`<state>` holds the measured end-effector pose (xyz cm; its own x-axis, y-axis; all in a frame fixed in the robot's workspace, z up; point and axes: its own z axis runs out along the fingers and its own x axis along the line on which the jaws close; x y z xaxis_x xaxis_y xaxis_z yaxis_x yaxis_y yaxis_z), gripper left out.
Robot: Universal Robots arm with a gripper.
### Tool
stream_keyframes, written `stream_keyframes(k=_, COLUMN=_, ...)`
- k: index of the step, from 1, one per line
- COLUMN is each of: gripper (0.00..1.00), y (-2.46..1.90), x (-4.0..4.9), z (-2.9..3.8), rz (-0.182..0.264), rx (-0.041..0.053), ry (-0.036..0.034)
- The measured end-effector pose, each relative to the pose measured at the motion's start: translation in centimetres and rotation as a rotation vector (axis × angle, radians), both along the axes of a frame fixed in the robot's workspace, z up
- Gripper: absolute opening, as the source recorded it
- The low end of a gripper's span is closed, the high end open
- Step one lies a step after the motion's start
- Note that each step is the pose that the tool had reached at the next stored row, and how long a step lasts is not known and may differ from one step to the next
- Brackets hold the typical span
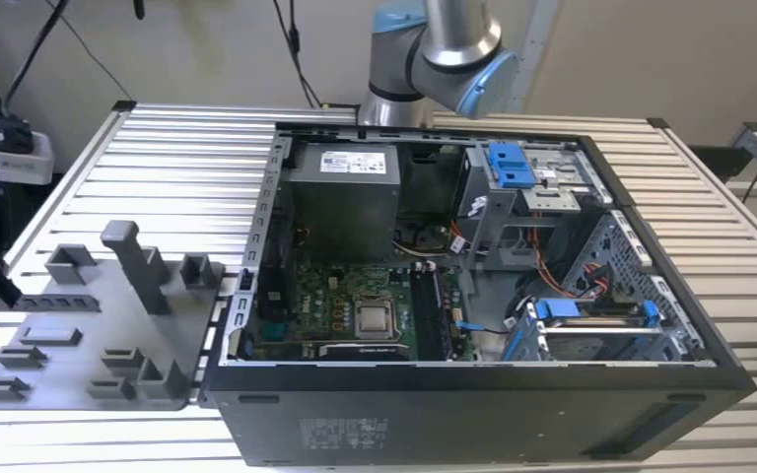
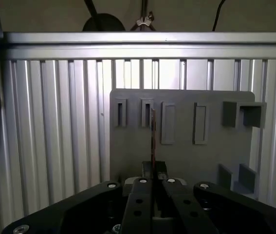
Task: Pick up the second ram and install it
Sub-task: 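Pick up the second ram and move it above second insertion slot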
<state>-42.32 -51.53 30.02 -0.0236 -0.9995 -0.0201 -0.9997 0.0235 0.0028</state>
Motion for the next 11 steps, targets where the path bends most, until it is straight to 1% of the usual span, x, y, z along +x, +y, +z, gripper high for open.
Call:
stream_keyframes(k=3, gripper=0.14, y=0.00, x=0.00, z=0.63, rz=0.000, rx=0.0001, ry=-0.0001)
stream_keyframes(k=11, gripper=0.14, y=0.00, x=0.00, z=2.67, rz=0.000, rx=0.0000, ry=0.0000)
